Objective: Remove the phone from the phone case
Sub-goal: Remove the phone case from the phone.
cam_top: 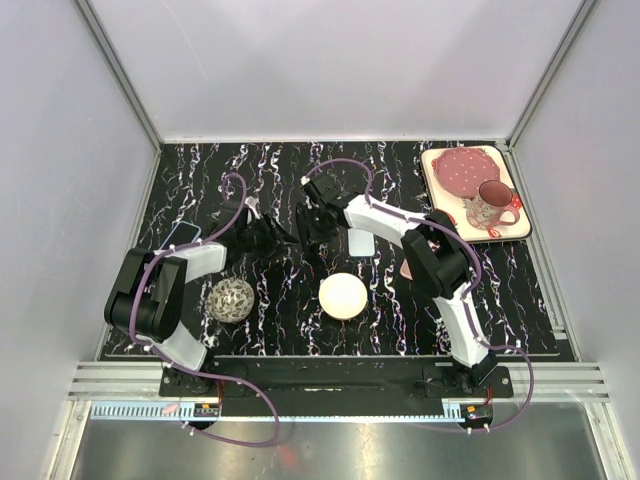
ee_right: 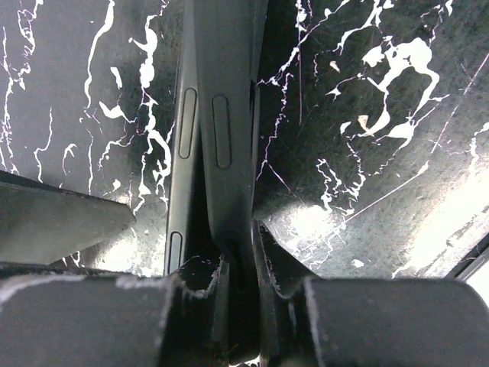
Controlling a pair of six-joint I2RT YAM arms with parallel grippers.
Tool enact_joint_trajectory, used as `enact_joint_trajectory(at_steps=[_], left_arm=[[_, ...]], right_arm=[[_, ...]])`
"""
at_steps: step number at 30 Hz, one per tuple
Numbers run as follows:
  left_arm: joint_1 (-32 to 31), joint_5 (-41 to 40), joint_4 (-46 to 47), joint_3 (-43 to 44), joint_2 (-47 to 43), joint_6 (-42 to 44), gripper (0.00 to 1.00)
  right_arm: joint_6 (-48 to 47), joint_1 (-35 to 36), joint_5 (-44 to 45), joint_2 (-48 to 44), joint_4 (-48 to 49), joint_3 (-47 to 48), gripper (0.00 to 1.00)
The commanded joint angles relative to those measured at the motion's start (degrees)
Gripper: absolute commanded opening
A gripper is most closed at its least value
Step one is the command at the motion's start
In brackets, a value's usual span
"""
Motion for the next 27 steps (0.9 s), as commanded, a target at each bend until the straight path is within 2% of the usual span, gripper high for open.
enact_joint_trajectory(at_steps=[1,5,7,8,11,17,23,27], left_arm=[[-0.2,3.82,8.87,-2.38,-1.5,0.18,0.56],[-0.81,4.35,13.26,-4.22,-2.12,1.94,0.62],[-1.6,3.91,19.05,-5.97,-3.87,1.68,0.66],[-2.47,3.47,22.38,-7.64,-4.74,1.94,0.69],[-4.58,1.01,24.87,-9.32,-8.79,4.92,0.7],[-8.98,-8.29,22.51,-10.11,-17.14,15.02,0.69],[-13.19,-21.37,28.99,-16.26,-26.1,22.76,0.63],[-14.61,-22.9,24.54,-15.32,-28.48,29.07,0.63]], right_arm=[[2.3,-0.14,-1.94,4.89,-4.01,2.94,0.0],[2.39,-0.05,-1.32,4.9,-5.42,3.38,0.0],[2.48,-0.05,-1.23,4.11,-6.12,3.91,0.0],[2.56,-0.14,-1.32,3.67,-7.43,4.35,0.0],[3.18,-0.14,-1.32,2.53,-11.82,7.33,0.0],[7.31,-1.28,-8.69,1.9,-16.92,12.78,0.0],[15.04,-1.46,-8.61,6.04,-29.93,23.5,0.0],[17.07,-2.34,-11.5,7.27,-33.01,26.59,0.0]])
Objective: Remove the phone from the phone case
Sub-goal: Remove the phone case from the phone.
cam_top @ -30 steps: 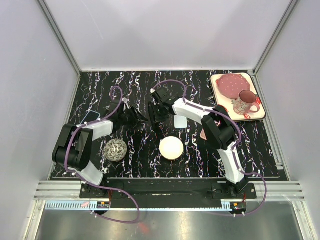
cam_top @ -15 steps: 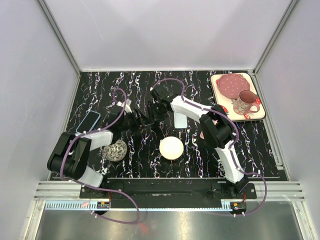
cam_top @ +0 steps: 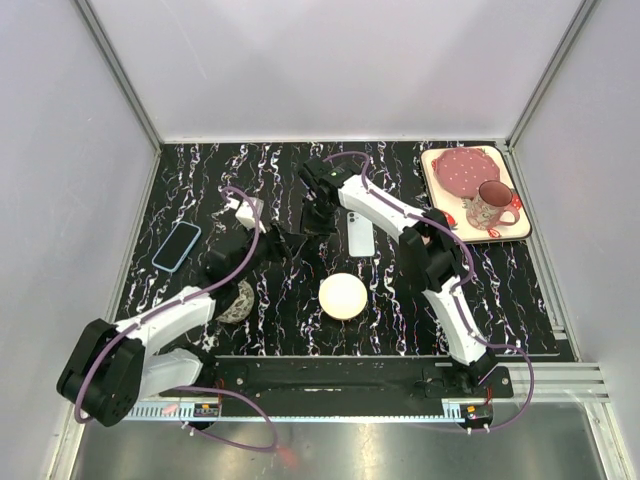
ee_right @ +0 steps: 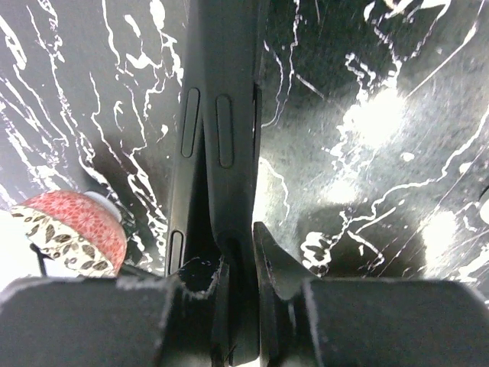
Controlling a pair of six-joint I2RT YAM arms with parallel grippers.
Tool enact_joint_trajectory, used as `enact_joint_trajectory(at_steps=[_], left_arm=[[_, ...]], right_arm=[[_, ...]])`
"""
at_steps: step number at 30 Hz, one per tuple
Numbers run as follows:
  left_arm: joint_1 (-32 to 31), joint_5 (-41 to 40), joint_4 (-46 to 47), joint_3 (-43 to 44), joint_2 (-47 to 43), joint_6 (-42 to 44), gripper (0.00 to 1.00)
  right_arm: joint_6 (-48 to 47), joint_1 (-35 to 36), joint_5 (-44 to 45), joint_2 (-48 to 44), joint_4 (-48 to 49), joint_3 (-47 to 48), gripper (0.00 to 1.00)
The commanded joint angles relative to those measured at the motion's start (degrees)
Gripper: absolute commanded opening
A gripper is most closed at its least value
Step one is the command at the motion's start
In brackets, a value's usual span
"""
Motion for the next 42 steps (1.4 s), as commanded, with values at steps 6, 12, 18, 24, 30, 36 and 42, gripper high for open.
enact_joint_trajectory(at_steps=[6,12,18,24,30,36,42], left_arm=[[-3.27,-8.41,-1.81,2.23,-0.76,12.1,0.64],[-4.68,-10.79,-5.5,5.65,2.22,15.17,0.64],[-7.23,-12.2,-9.27,9.0,4.51,18.6,0.66],[-7.41,-14.31,-12.52,11.54,7.76,19.75,0.64],[-7.58,-17.9,-15.08,12.87,10.04,19.05,0.64],[-7.58,-20.55,-16.3,14.45,13.03,17.99,0.65],[-8.02,-24.94,-23.59,18.67,16.28,17.82,0.63]], right_arm=[[4.74,-1.95,-8.03,0.89,-6.05,4.49,0.0],[4.74,-1.95,-7.42,-0.07,-5.79,4.58,0.0],[4.48,-1.95,-8.03,-0.25,-5.7,4.75,0.0],[4.39,-2.13,-9.18,0.01,-5.35,5.02,0.0],[3.95,-2.48,-9.62,-0.6,-5.26,4.84,0.0],[3.43,-2.92,-10.06,-1.22,-4.91,3.7,0.0],[2.46,-3.36,-9.88,-2.27,-4.91,2.56,0.0]])
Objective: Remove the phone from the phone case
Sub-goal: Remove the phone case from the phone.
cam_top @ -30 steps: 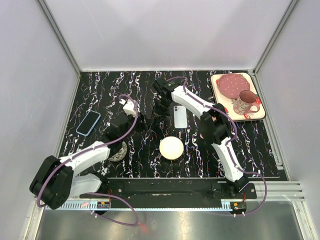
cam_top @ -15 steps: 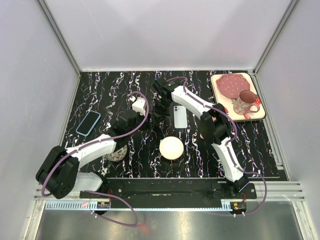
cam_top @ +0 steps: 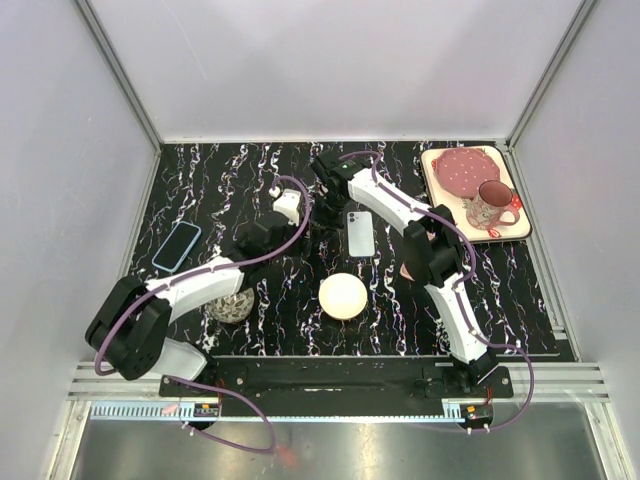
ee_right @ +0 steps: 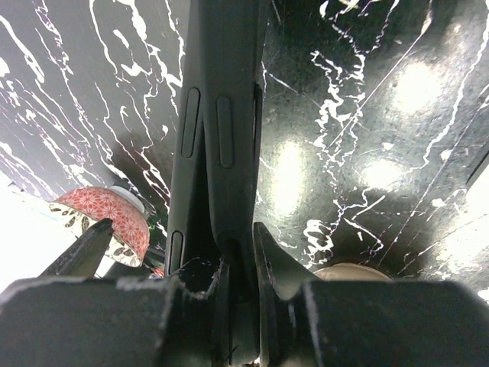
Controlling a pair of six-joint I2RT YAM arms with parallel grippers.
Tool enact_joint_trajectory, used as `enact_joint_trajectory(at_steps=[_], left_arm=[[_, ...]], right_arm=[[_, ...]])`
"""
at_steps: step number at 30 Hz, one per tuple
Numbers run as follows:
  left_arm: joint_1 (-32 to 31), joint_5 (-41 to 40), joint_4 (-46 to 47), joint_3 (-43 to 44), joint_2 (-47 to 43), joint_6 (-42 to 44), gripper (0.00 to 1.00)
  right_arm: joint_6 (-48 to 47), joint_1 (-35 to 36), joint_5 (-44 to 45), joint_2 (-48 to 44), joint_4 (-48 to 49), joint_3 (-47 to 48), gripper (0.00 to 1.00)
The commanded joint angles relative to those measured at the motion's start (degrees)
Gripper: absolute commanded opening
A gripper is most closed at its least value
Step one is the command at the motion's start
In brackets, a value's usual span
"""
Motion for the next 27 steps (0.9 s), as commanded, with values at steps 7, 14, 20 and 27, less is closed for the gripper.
enact_joint_trajectory(at_steps=[7,14,20,27], left_arm=[[0.87,-8.68,-6.1,4.75,3.49,-2.52,0.43],[3.69,-3.57,-8.21,8.26,5.59,-1.56,0.28],[4.83,-6.2,-13.48,11.78,7.0,0.99,0.12],[5.45,-7.52,-15.07,12.57,6.3,1.61,0.0]], right_arm=[[-8.28,-0.28,-0.58,-4.4,-2.71,-0.94,0.0],[-15.58,-0.63,3.45,-9.13,-1.22,-8.5,0.0],[-16.55,-1.07,5.4,-12.39,0.19,-13.95,0.0],[-16.99,-1.42,6.89,-14.42,0.28,-16.33,0.0]])
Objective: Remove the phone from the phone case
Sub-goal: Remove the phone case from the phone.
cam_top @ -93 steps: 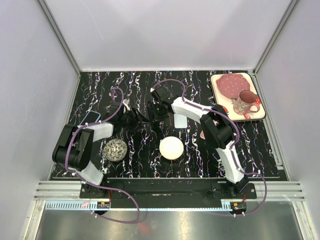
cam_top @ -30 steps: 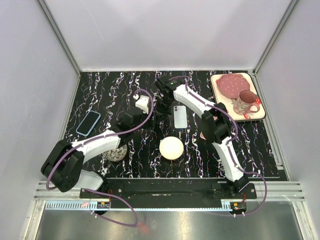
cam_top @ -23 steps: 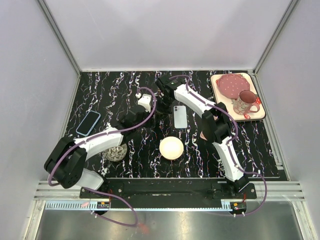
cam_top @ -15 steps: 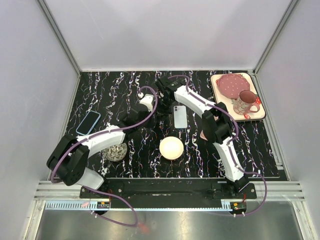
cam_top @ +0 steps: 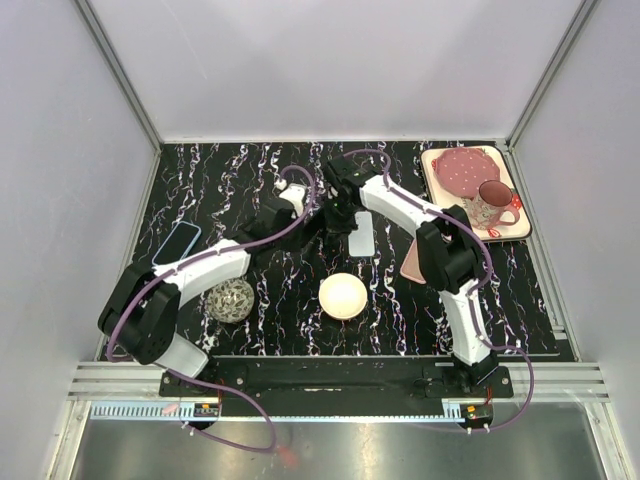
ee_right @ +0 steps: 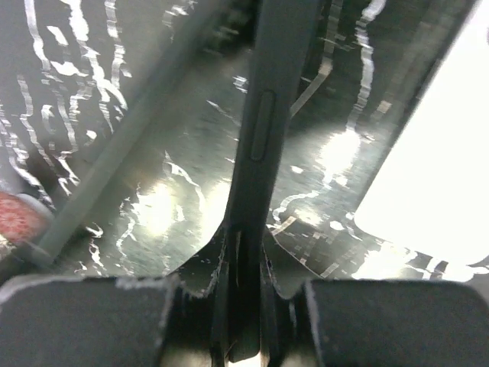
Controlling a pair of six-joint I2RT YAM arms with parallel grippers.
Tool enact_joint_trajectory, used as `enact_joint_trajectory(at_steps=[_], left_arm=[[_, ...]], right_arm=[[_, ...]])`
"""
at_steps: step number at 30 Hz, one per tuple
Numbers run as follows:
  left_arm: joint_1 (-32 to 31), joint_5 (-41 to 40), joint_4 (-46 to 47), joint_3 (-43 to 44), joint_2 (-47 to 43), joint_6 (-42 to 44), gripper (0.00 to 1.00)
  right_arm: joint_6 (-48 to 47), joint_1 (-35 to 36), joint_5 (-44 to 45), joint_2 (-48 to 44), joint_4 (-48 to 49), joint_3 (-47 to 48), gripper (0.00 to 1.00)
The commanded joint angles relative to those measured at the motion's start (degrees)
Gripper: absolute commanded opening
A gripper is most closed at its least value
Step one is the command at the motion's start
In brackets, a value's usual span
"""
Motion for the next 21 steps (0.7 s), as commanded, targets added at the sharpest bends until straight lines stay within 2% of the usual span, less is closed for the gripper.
enact_joint_trajectory(at_steps=[1,13,18,21], left_arm=[[4.72,-12.12,-0.99,1.82,-0.56,2.44,0.0],[5.16,-7.47,2.17,0.24,-4.52,0.33,0.0],[5.25,6.84,3.93,1.02,-4.44,1.47,0.0],[5.25,9.23,2.87,2.26,-2.33,1.73,0.0]], right_arm=[[-4.09,-0.85,-0.26,-6.48,-10.63,-1.68,0.0],[-2.16,-2.08,-1.82,-6.93,-7.12,-1.07,0.0],[-0.41,-2.26,-8.15,-4.47,-4.22,1.56,0.0],[0.12,-2.26,-9.91,-2.62,-4.03,3.67,0.0]])
